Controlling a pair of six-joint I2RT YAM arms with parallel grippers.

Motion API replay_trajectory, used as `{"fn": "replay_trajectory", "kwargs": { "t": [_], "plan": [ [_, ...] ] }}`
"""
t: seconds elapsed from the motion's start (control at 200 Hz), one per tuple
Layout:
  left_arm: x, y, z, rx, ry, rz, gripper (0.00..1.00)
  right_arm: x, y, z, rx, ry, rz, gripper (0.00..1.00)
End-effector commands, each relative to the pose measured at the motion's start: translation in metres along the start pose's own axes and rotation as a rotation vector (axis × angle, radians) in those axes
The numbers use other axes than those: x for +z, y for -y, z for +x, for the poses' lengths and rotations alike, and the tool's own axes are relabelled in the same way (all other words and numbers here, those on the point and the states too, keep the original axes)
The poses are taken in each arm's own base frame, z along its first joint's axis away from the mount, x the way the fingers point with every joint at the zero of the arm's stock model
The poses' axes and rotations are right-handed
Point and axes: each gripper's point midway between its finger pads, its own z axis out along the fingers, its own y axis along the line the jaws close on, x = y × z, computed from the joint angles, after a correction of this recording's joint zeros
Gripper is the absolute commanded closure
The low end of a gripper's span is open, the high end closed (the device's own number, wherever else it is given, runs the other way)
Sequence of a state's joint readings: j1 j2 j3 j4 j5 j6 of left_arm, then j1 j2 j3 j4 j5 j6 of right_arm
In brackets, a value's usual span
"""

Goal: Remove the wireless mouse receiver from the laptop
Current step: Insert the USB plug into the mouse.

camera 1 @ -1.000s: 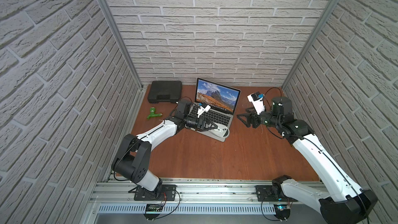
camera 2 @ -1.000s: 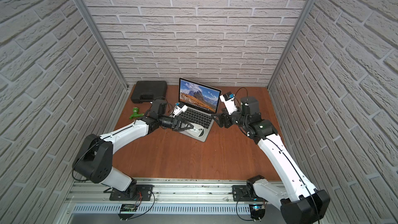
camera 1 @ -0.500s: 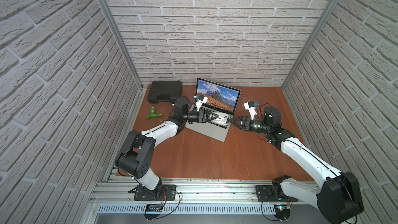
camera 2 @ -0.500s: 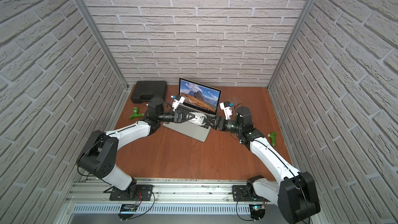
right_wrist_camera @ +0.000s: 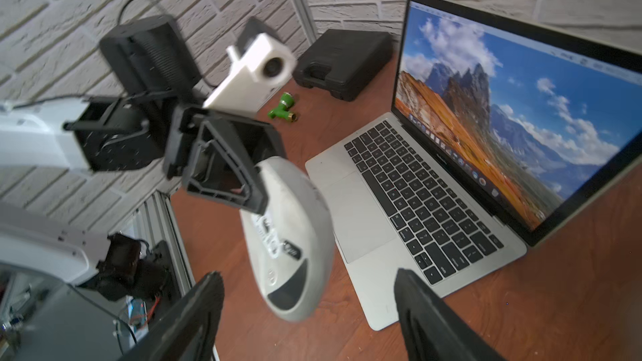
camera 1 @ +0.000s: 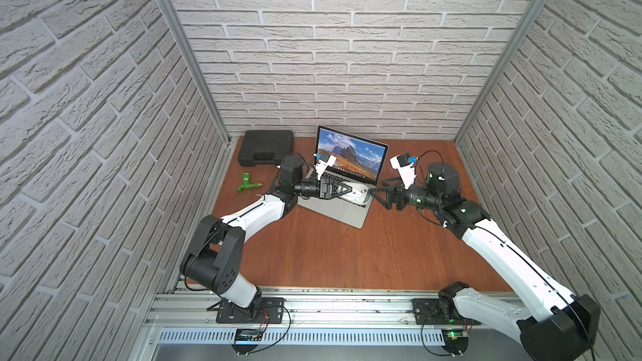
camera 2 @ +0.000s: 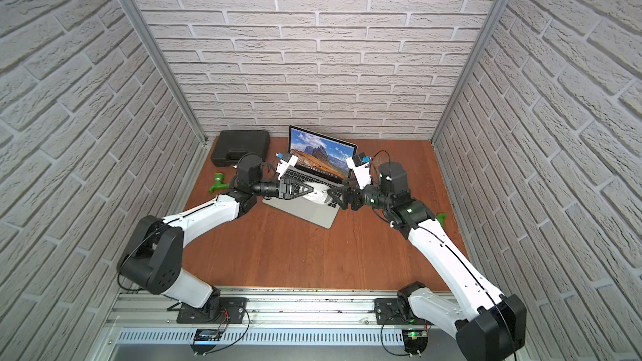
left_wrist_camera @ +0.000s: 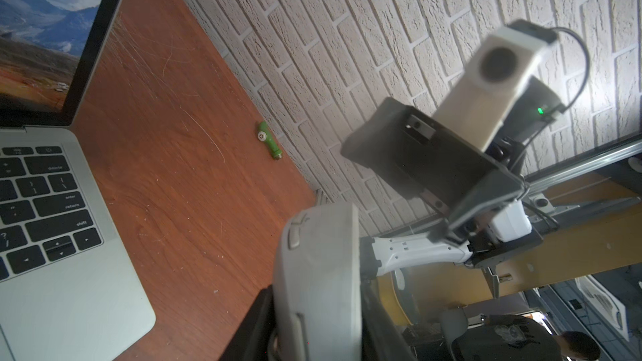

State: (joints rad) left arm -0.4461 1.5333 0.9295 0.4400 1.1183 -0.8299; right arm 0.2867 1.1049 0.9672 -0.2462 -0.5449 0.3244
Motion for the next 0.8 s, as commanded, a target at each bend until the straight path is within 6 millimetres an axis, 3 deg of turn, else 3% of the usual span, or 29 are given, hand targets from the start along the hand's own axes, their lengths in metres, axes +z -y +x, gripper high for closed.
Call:
{"fn": "replay_trajectory", "kwargs": {
  "t": [0.0,0.085,0.19,0.34,0.55,0.665,0.795],
  "plan": [
    [-0.008,0.021,-0.013,0.157,0.048,0.016,1.00,-0.015,0.031,-0.026,0.464,0.122,0.048,0.15],
    [-0.010,0.023,-0.015,0.187,0.069,0.005,1.00,-0.004,0.052,-0.007,0.816,0.084,0.016,0.17],
    [-0.010,0.021,-0.015,0.208,0.083,-0.010,1.00,0.022,0.049,0.025,1.098,-0.017,-0.084,0.16],
    [-0.007,0.013,-0.016,0.207,0.079,-0.018,1.00,0.051,0.040,0.058,1.354,-0.036,-0.129,0.11],
    [-0.001,0.003,-0.016,0.214,0.078,-0.011,1.00,0.081,0.027,0.058,1.473,-0.033,-0.175,0.09],
    [0.000,-0.001,-0.016,0.227,0.082,-0.012,1.00,0.084,0.033,0.049,1.523,0.021,-0.165,0.08],
    [0.000,0.001,-0.018,0.250,0.097,-0.008,1.00,0.082,0.037,0.026,1.533,0.094,-0.190,0.08]
  ]
}}
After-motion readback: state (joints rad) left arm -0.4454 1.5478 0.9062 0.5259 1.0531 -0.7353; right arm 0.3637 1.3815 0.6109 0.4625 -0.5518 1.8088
